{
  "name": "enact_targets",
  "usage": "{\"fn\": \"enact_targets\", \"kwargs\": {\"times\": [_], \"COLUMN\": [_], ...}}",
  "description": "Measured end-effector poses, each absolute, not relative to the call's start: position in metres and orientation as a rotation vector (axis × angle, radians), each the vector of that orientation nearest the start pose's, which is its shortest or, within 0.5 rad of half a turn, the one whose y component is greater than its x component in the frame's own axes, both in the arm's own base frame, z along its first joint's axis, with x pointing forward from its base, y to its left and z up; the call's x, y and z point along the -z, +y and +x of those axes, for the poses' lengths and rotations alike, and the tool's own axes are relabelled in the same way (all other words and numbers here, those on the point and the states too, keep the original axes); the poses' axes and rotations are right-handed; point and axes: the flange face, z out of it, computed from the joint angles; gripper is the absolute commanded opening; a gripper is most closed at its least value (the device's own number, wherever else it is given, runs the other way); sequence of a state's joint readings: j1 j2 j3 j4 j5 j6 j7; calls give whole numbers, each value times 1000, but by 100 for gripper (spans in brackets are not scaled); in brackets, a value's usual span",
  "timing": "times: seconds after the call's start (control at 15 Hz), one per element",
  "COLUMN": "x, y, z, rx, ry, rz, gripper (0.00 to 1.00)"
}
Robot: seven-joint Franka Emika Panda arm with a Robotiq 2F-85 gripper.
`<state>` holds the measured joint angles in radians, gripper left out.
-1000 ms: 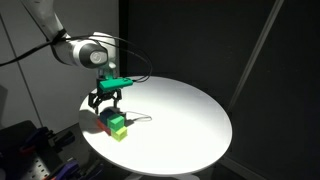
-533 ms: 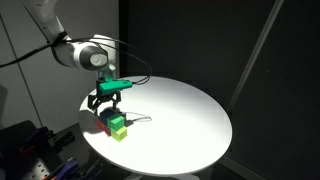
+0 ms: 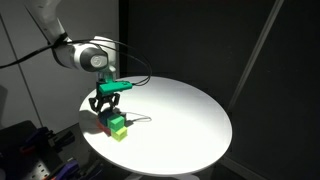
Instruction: Pick up the blue block and put it on the table
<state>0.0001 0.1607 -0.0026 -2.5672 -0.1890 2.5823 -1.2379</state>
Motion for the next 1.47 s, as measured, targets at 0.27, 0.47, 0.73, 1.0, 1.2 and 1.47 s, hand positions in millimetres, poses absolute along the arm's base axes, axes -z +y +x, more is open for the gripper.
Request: {"fn": "enact_targets", "kwargs": {"times": [0.27, 0.47, 0.73, 1.0, 1.2, 1.47], "x": [-196, -200, -208, -215, -220, -226], "y": [2, 3, 8, 16, 20, 26], "z": [434, 435, 437, 438, 440, 445], "rx": [-264, -254, -235, -232, -244, -257], "ry": [-2001, -1984, -1968, -1936, -1889, -1814], "rz": [-2395, -2419, -2451, -2487, -2525, -2586], "gripper": [33, 33, 33, 33, 33, 33]}}
